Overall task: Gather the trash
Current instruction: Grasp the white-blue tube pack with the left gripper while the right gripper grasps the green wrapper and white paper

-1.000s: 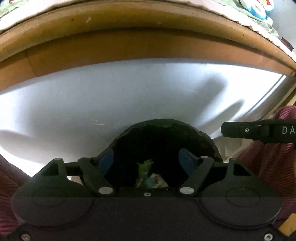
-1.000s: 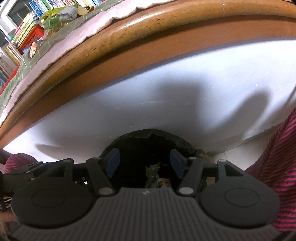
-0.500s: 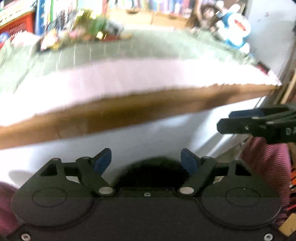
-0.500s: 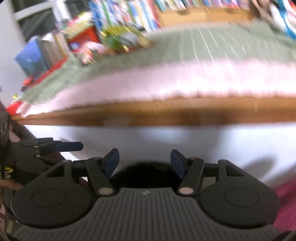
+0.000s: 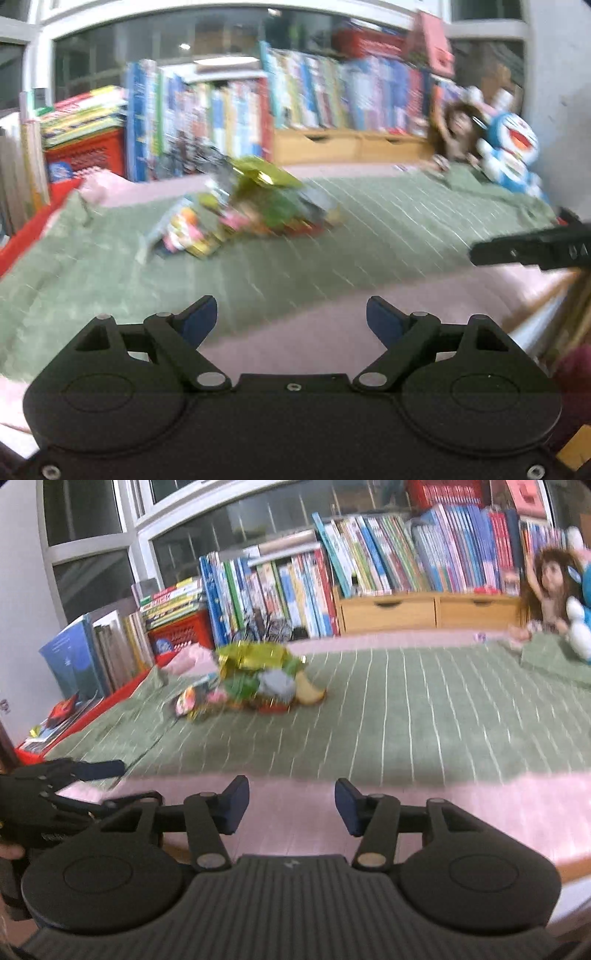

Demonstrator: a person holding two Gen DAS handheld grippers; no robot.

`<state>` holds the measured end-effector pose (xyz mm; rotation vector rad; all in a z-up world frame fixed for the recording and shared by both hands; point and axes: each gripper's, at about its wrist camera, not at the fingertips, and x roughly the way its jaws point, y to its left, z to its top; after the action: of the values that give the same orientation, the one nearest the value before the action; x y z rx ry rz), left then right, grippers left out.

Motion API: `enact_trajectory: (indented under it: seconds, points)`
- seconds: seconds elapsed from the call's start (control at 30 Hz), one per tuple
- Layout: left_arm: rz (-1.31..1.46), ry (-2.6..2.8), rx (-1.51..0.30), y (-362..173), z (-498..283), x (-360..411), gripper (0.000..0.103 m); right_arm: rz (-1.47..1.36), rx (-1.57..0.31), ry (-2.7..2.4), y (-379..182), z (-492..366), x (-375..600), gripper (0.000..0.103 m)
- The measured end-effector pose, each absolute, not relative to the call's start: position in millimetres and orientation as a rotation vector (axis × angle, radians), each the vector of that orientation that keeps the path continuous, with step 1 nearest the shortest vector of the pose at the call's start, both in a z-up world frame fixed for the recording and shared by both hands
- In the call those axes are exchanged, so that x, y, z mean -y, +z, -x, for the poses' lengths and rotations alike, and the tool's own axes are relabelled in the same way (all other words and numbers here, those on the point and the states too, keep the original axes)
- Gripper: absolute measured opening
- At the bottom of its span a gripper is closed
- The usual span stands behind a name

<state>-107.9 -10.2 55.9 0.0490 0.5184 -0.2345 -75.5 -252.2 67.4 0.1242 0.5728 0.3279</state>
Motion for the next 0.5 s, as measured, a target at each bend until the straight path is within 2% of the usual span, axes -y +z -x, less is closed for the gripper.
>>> enact_trajectory:
  seconds: [0.13, 0.27, 0.4, 0.5]
  points:
    - [-0.026, -0.138, -0.469, 70, 73, -11, 0.086, -0.145, -0.568, 0.332, 74, 47, 246, 0.06]
    - [0.04, -0.072, -0.449, 77, 29, -36, 0.077, -0.185, -0.611, 0.354, 78, 10, 238, 0.06]
    - [0.154, -0.037, -0.508, 75, -23, -62, 0.07, -0.215, -0.682, 0.381, 76, -30, 225, 0.055]
    - [0.22, -0.054, -0.572, 71, -56, -76, 0.069, -0.267, -0.751, 0.398, 72, -59, 216, 0.054]
